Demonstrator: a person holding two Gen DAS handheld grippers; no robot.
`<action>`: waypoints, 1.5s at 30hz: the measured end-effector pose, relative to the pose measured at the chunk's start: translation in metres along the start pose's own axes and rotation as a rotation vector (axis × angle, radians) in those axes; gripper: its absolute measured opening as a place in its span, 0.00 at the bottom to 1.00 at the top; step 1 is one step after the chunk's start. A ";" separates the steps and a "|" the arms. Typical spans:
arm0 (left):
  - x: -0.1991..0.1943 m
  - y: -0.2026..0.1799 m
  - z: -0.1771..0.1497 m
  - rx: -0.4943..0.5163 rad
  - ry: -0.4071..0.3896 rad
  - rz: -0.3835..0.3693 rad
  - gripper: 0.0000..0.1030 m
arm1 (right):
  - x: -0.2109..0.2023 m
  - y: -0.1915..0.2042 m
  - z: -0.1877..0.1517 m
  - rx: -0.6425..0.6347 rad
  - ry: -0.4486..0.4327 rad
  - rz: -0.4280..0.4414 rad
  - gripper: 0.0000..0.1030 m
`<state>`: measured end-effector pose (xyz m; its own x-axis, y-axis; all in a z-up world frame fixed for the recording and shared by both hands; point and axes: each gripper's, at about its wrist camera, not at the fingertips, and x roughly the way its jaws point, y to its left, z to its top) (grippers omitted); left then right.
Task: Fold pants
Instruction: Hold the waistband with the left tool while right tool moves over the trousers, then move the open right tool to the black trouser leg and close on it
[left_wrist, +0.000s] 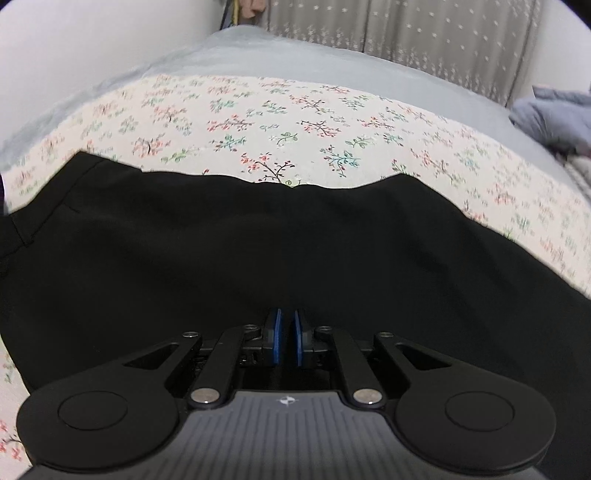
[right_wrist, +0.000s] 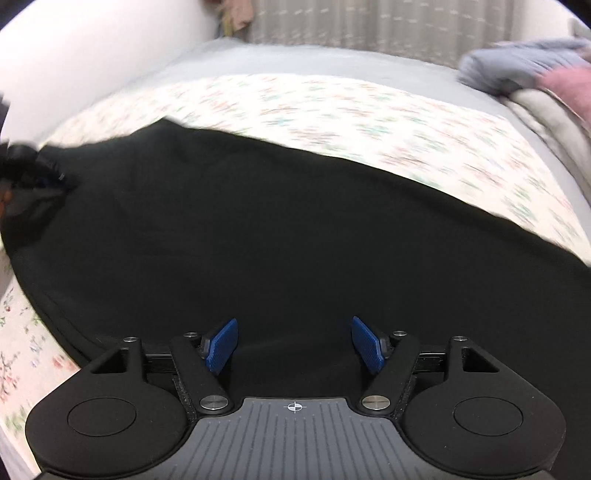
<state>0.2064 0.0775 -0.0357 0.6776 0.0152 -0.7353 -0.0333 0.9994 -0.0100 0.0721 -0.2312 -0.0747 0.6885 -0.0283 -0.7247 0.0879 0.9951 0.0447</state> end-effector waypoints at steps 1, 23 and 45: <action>0.000 -0.001 -0.002 0.016 -0.007 0.011 0.22 | -0.005 -0.007 -0.003 0.020 -0.003 -0.021 0.67; -0.014 -0.003 -0.033 0.198 -0.044 0.151 0.26 | -0.059 -0.106 -0.052 0.271 0.015 -0.257 0.67; -0.033 0.011 -0.035 0.108 -0.007 0.048 0.45 | -0.150 -0.188 -0.131 0.913 -0.238 -0.249 0.68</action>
<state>0.1577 0.0873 -0.0348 0.6820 0.0627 -0.7287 0.0133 0.9951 0.0981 -0.1417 -0.4015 -0.0645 0.6936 -0.3460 -0.6319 0.7053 0.5047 0.4978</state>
